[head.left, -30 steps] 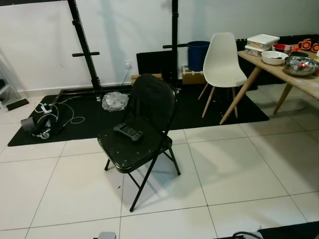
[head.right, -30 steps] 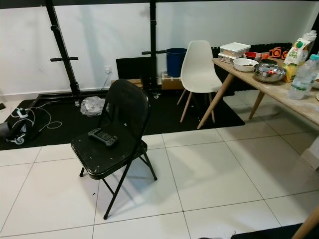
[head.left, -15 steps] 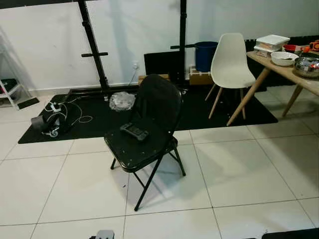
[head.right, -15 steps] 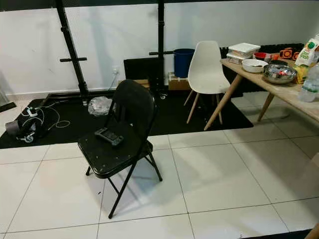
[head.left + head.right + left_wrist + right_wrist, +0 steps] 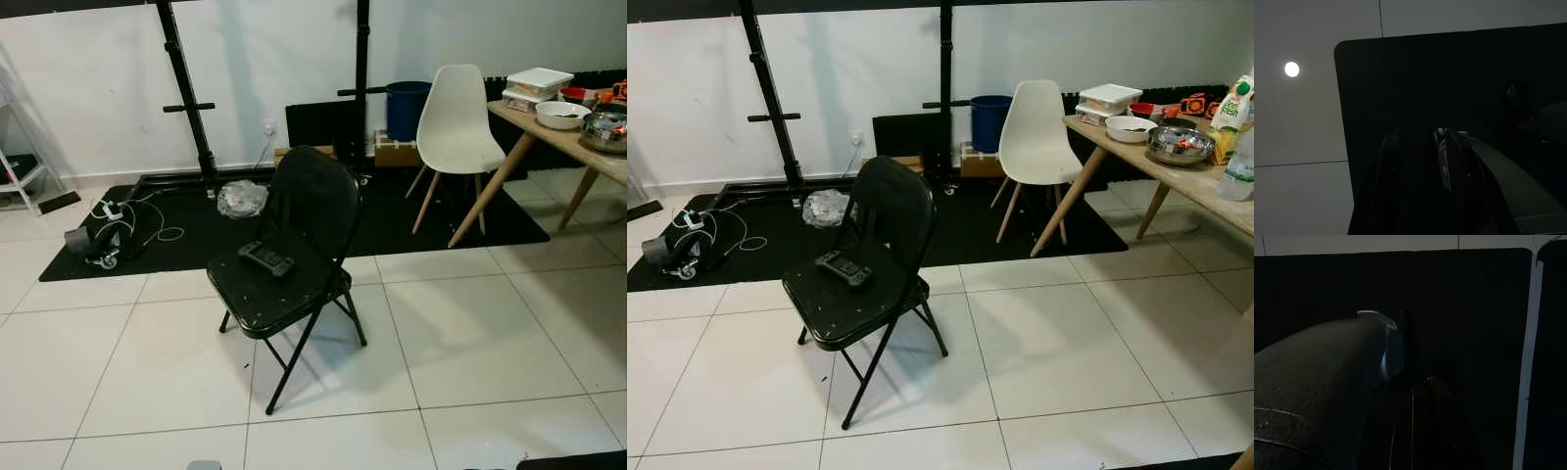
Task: Restocking fridge
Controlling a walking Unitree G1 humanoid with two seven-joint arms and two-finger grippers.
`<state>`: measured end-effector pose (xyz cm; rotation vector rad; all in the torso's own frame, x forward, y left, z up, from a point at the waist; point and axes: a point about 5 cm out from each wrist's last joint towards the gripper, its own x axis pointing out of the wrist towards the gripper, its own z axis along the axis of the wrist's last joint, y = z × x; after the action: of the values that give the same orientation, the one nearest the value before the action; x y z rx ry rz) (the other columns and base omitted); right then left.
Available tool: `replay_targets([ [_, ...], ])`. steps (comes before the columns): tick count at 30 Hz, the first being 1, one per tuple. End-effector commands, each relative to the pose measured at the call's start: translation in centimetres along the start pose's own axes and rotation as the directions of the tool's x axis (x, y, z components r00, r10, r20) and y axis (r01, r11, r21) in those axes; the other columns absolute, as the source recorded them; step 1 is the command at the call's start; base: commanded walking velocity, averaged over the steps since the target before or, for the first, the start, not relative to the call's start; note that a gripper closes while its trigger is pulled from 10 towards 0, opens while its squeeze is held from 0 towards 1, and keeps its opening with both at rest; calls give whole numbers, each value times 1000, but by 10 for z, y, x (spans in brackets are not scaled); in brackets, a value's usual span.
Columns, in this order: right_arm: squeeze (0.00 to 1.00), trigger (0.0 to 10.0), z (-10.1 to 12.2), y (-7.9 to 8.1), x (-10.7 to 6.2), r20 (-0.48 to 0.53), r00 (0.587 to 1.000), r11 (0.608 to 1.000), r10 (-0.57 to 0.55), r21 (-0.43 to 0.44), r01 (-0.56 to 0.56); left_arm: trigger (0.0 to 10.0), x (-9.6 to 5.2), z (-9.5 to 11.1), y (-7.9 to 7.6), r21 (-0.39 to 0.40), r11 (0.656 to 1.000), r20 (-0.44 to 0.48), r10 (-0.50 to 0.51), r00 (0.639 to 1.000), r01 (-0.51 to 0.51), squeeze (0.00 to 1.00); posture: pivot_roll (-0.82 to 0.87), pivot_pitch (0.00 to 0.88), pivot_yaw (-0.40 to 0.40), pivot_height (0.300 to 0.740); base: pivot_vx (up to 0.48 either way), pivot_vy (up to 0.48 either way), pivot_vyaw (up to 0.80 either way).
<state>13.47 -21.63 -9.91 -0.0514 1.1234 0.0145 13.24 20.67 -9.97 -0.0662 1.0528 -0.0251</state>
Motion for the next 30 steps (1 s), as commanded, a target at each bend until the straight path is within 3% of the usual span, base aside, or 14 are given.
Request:
replay_targets([
  [1,0,10000,-2,3,0,-10,1000,1000,3,-3,-3,10000,-2,0,10,-6,1000,1,29,1000,-29,0,-29,10,42,740,0,0,0],
  [30,0,10000,-2,-5,-1,-6,1000,1000,-6,-2,6,10000,-1,-5,-1,-12,1000,-11,5,1000,-5,0,-41,0,26,740,0,0,0],
])
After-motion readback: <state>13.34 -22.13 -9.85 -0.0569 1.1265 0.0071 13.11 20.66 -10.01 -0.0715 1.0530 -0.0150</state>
